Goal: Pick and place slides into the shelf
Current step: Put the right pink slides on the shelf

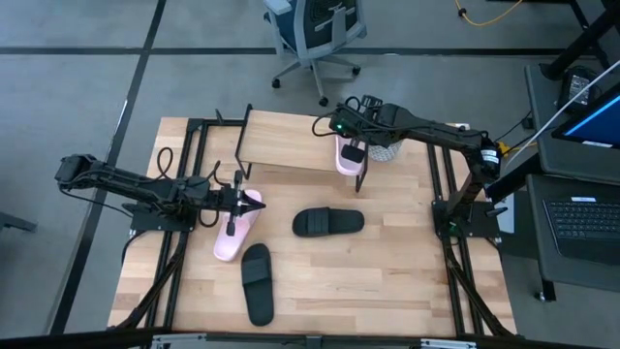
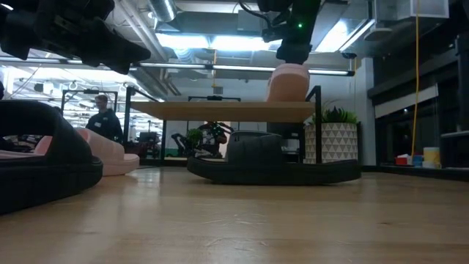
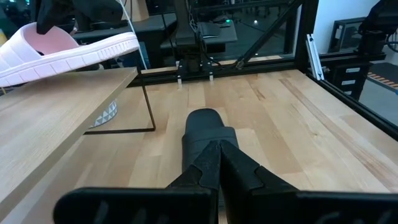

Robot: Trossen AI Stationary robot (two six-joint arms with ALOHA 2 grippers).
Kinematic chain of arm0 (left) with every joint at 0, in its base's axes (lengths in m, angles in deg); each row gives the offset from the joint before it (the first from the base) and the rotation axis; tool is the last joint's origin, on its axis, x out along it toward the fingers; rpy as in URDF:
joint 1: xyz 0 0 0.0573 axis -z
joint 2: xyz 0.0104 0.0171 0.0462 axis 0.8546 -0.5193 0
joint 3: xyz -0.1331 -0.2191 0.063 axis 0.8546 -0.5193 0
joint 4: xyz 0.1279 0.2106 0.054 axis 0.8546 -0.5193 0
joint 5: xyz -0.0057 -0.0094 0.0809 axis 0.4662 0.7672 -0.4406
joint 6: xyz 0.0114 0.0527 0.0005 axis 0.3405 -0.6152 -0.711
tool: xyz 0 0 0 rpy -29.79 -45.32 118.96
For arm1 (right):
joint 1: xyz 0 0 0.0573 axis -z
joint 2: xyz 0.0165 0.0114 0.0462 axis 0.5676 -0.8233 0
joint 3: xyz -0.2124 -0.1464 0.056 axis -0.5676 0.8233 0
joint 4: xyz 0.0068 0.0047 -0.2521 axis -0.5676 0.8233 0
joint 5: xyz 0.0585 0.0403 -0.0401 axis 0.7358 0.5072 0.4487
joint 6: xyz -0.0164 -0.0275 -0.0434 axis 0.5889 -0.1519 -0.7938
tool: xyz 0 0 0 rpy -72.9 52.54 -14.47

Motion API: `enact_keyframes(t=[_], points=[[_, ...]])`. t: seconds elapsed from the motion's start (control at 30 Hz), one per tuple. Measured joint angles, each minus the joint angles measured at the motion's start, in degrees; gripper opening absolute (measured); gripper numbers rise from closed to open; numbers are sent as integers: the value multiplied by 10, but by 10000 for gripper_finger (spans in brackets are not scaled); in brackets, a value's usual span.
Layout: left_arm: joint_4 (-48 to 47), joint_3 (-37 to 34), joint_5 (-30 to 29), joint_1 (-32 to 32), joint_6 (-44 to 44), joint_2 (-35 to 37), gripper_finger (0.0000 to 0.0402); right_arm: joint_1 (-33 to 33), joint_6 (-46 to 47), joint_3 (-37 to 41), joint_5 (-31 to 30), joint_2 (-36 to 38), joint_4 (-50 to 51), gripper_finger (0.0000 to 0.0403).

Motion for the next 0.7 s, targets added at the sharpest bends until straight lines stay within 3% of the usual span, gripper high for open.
enact_keyframes(t=[0.3,0.7], points=[[0,0,0,0,9,0,0,0,-2,46,-1,0,-14,8],[0,0,0,0,9,0,0,0,-29,45,-1,0,-47,8]])
